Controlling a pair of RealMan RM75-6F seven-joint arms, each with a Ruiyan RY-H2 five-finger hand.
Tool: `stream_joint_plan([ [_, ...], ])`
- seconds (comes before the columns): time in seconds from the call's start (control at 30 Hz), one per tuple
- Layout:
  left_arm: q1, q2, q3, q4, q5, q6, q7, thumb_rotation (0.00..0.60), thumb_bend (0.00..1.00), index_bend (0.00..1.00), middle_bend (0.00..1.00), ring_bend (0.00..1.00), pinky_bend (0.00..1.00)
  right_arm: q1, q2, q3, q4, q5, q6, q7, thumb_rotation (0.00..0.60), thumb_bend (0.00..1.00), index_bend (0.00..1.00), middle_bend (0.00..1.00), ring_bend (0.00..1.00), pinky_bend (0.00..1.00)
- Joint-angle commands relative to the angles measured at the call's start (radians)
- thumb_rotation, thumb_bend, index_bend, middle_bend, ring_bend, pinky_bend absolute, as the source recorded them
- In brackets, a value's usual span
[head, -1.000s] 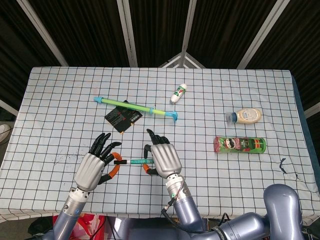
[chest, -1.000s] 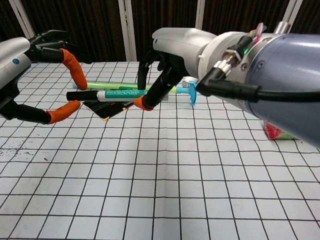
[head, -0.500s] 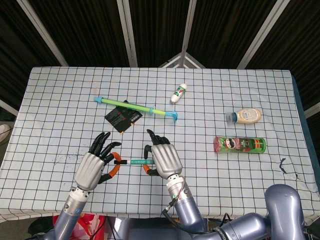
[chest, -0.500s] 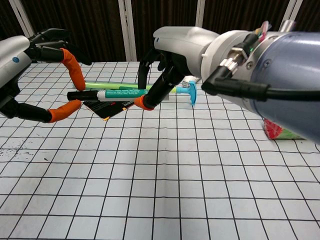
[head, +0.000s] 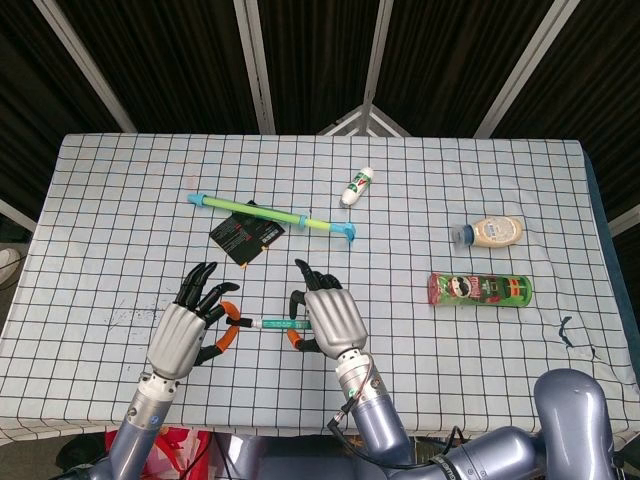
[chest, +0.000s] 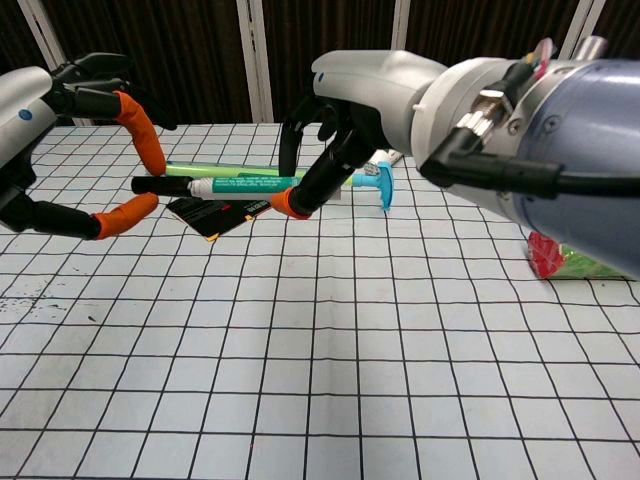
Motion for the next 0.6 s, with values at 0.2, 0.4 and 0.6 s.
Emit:
stream_joint_plan([
  [0.2,0.006,0.001,0.008,0.009,0.003,0.011,-0.026,0.600,0.52,0.57,0.27,0.00,0.03,-0.010,0.014,-0.001,-0.009,-0.007,-0.002,0.016,0.600,0.50,0.69,0.07,0.16,0.17],
  [0.4,0.034,0.025,0.027,0.024,0.016,0.059,-0.065,0.600,0.52,0.57,0.27,0.00,0.03,-0.026,0.033,0.010,0.021,0.005,0.000,0.036,0.600,0.50,0.69,0.07,0.16,0.17],
  [0.6,0.077,0.075,0.040,0.044,0.013,0.123,-0.126,0.600,0.52,0.57,0.27,0.00,0.03,-0.050,0.060,0.012,0.066,0.030,-0.032,0.073,0.600,0.50,0.69,0.07,0.16,0.17],
])
